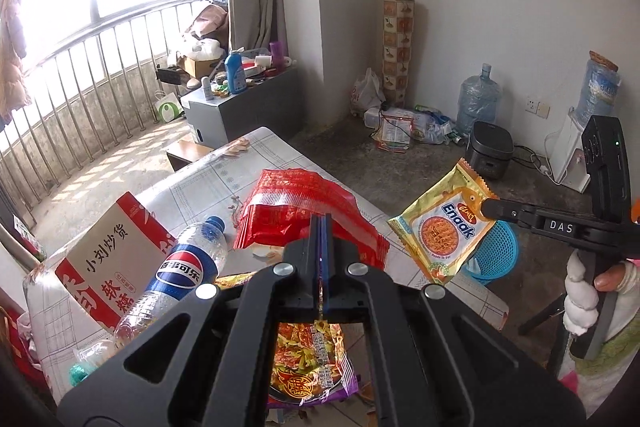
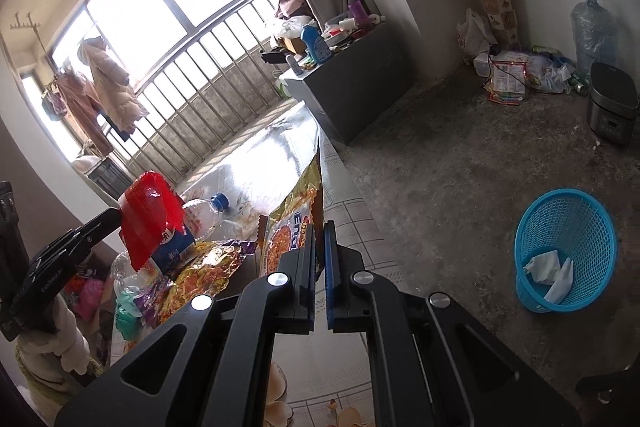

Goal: Collect trash
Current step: 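Carry the snack bag and red bag in both tools to the blue wastebasket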

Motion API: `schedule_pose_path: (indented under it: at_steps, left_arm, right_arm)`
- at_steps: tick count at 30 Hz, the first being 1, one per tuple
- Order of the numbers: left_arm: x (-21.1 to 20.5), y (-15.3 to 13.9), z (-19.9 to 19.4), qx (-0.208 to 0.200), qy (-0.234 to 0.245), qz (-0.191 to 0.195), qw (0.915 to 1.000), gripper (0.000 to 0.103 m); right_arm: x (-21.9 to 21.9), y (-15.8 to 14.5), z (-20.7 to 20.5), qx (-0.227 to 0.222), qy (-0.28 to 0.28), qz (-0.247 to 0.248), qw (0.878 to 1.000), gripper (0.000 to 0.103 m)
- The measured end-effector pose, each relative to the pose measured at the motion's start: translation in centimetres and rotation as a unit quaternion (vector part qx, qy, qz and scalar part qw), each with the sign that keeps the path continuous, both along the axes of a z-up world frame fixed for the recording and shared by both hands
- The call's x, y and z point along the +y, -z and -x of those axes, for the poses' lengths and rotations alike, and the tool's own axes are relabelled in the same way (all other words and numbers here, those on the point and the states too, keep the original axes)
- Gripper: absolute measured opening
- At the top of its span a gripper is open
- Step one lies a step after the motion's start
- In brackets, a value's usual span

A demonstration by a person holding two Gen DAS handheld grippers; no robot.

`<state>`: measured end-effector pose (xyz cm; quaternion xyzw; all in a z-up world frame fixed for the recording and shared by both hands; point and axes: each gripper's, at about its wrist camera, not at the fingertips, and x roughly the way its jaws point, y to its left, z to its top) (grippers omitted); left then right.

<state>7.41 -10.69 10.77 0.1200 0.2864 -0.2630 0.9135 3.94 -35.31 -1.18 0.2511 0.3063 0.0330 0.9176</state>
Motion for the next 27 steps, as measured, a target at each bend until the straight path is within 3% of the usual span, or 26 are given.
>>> schedule_pose_path:
  at_steps: [16, 27]
  left_arm:
    - [-10.8, -1.6, 0.9, -0.021, 0.104, -0.015, 0.9942, 0.000]
    - [-20.4, 1.0, 0.2, 0.034, 0.179, -0.019, 0.9831, 0.000]
  right_arm:
    - [-6.6, 0.3, 4.2, -0.030, 0.090, -0.030, 0.995, 0.004]
    - [-12.3, 2.9, 6.8, -0.006, 0.182, -0.028, 0.983, 0.004]
